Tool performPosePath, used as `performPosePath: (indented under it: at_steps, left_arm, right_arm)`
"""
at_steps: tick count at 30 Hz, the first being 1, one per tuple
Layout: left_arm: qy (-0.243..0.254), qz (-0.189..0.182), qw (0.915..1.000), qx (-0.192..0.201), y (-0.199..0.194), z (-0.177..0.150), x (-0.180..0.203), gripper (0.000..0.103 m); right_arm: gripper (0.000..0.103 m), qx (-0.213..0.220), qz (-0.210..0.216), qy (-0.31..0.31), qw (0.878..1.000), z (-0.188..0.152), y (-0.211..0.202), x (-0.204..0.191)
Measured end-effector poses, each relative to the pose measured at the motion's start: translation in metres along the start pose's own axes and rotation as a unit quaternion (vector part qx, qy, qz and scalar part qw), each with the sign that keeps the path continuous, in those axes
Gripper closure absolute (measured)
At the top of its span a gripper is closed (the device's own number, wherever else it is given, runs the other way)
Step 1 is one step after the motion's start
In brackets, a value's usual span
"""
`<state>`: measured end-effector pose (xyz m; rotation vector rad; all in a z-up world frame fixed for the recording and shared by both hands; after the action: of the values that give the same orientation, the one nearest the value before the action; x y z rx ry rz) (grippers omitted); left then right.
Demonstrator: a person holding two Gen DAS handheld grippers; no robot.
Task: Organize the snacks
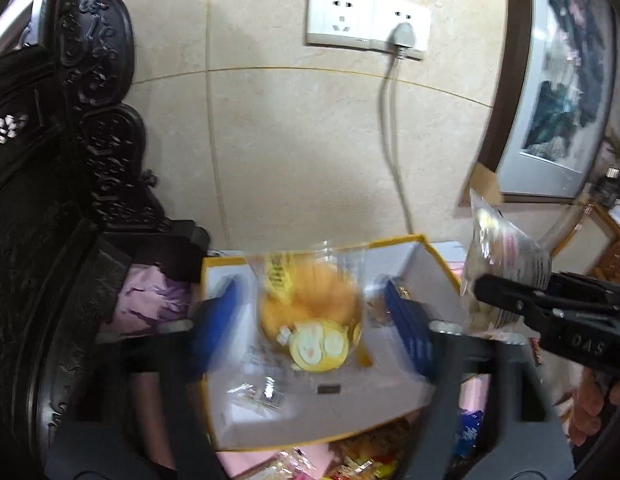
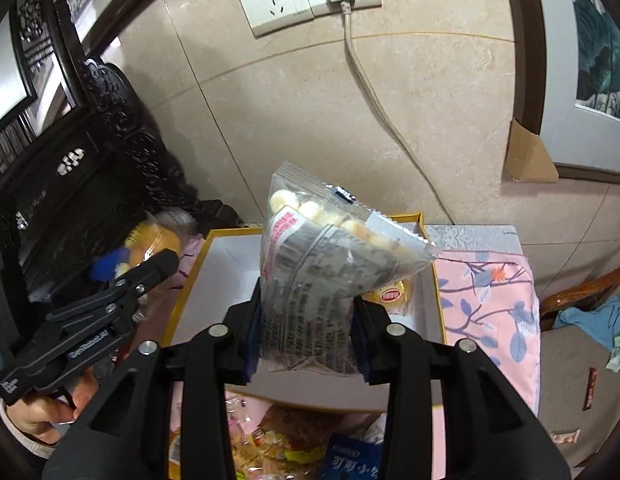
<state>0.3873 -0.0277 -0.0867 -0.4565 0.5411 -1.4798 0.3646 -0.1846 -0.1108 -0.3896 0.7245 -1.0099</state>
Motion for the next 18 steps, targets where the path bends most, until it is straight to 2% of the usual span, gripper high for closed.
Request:
performPosePath:
  at_steps: [2, 3, 4, 15, 18]
  left_arm:
    - [-0.007, 0.029, 0.9993, 0.021, -0.006, 0.006, -0.006, 0.002]
    - [-0.007, 0.028, 0.9993, 0.024, -0.009, 0.007, -0.008, 0.002]
    - [-0.008, 0.027, 0.9993, 0.024, -0.011, 0.007, -0.009, 0.002]
    - [-0.026, 0.038, 0.9988, 0.015, -0.043, -0.01, -0.023, 0.002]
    - [-0.032, 0.041, 0.9986, 0.01, -0.057, -0.023, -0.03, 0.002]
  right_arm:
    - [0.028, 0.026, -0.022, 0.001, 0.999, 0.004, -0.008, 0.003]
    - [0.027, 0.046, -0.023, -0.004, 0.999, 0.006, -0.016, 0.003]
    - [0.027, 0.048, -0.025, -0.007, 0.999, 0.005, -0.018, 0.003]
    - [0.027, 0.039, -0.033, 0.018, 0.999, -0.018, -0.044, 0.013]
    - [0.027, 0.039, -0.037, 0.029, 0.998, -0.036, -0.056, 0.016]
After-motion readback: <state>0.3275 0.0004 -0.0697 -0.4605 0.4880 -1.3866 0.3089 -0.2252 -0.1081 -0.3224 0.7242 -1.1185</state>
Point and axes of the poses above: each gripper's, at about its wrist camera, not at the fingertips, and y roughly the way its jaws point, x to its right, z to its top, the point moved 8 cm from there along y, roughly the way its jaws point, and after that the axes turned 10 degrees about z, right-handed, at the moved point
